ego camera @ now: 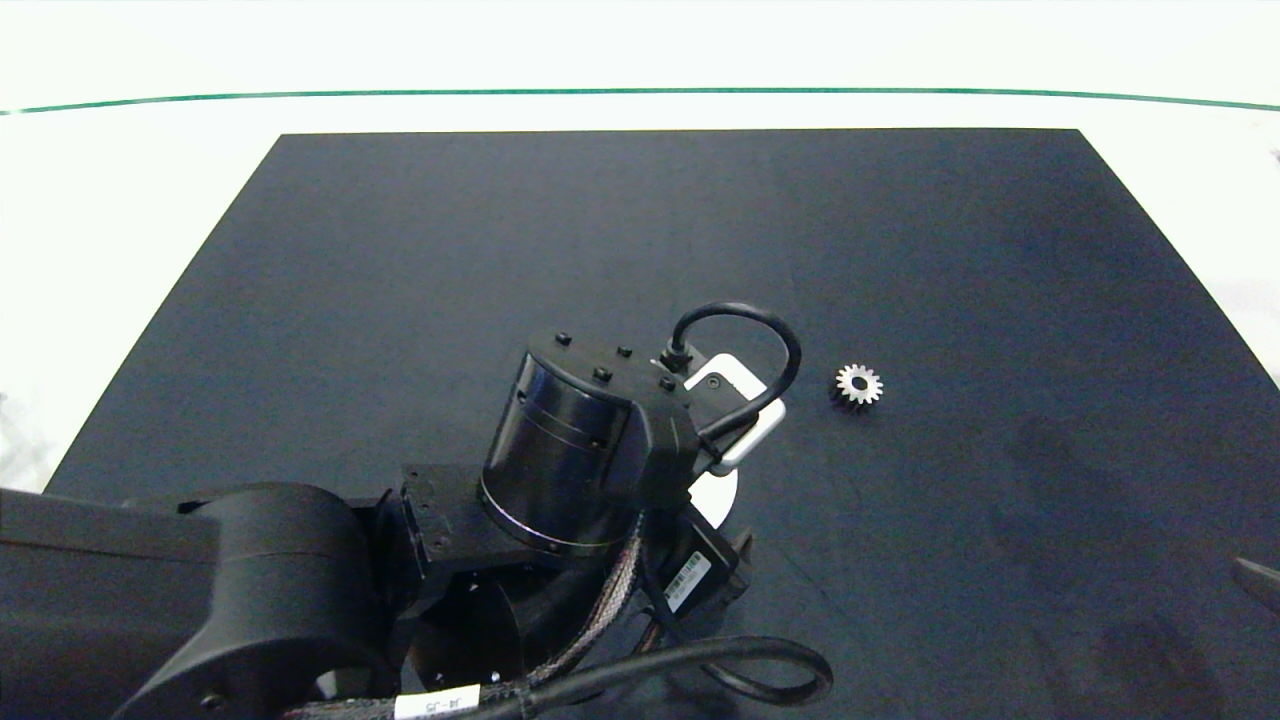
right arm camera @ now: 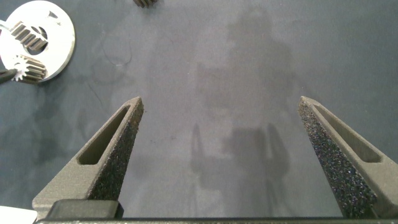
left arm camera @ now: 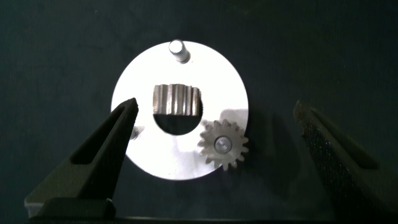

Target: Install three planetary gears onto the carrier pins

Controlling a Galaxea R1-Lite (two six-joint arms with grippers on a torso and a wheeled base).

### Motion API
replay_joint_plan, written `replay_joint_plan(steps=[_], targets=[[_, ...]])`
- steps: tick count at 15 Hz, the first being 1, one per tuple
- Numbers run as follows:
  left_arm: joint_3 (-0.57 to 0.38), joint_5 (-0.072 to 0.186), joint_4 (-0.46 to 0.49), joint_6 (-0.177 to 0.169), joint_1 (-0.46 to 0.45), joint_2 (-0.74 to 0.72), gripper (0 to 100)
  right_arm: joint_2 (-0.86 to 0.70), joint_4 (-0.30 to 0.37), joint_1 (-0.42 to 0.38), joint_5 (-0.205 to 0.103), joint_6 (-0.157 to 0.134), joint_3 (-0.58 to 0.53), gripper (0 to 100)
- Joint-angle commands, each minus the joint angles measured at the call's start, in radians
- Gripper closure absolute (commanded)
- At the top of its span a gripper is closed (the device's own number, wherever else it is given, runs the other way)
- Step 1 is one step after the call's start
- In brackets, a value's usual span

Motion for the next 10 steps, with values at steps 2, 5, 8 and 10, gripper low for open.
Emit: replay_joint_plan(steps=[2,5,8,10], targets=[[-0.021,0.003,-0.01,0.016,0.009,0.072,0,-0.002,0.001,0.001,0.006,0.001,0.002,0],[-0.059,0.003,-0.012,0.027,0.02,0.103,0,-0.002,0.001,0.001,0.007,0.003,0.003,0],[-0.081,0.003,-0.005,0.027,0.037,0.113,0,-0.003,0.001,0.001,0.007,0.015,0.003,0],[-0.088,0.003,-0.005,0.028,0.047,0.127,0,-0.003,0.001,0.001,0.007,0.015,0.003,0]])
